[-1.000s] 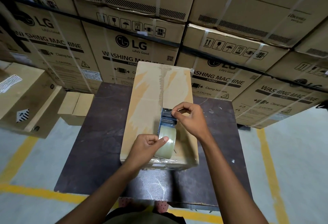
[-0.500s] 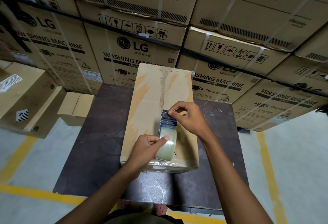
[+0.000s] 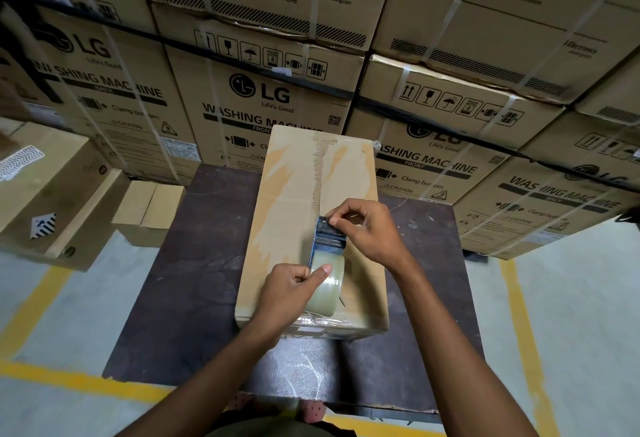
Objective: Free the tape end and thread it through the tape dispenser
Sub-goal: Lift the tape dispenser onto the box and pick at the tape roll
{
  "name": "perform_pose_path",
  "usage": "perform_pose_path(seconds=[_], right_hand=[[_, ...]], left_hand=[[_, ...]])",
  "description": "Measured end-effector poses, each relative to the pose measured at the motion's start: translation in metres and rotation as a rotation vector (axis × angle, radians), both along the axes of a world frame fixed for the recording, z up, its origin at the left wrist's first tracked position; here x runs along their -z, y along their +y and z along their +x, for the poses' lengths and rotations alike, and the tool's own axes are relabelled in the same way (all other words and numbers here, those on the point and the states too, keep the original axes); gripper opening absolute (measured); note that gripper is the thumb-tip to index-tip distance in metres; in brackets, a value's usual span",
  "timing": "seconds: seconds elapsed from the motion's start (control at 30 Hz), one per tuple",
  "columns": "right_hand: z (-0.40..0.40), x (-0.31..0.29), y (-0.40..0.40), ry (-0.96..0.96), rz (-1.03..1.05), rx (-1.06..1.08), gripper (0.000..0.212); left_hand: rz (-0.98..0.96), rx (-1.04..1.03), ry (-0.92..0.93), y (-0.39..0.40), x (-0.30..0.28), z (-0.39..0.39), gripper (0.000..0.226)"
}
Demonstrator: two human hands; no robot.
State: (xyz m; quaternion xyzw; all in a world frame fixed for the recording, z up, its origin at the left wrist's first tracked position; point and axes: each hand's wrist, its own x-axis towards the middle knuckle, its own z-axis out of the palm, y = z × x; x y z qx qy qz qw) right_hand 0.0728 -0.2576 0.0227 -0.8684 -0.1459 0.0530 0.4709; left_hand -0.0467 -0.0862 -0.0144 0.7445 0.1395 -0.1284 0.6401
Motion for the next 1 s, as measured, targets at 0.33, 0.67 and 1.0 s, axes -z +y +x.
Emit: perform_pose_path(seconds=[0.33,0.67,1.0], right_hand=[[0.006,-0.003,-0.001,0.014,-0.017,-0.044,0.005],[0.009,-0.001,-0.004,0.093,0.053,-0.103,0.006],[0.011,-0.011,-0.005,0.231,0.18,-0.108,0.01]], left_hand=[[0.078,0.037,-0.054,0.002,0.01,-0.003,0.067],[0.081,0.093,-0.156,0.008,0.025,-0.017,0.063],[0.036,0.148,-0.193,0.014,0.044,-0.027,0.061]])
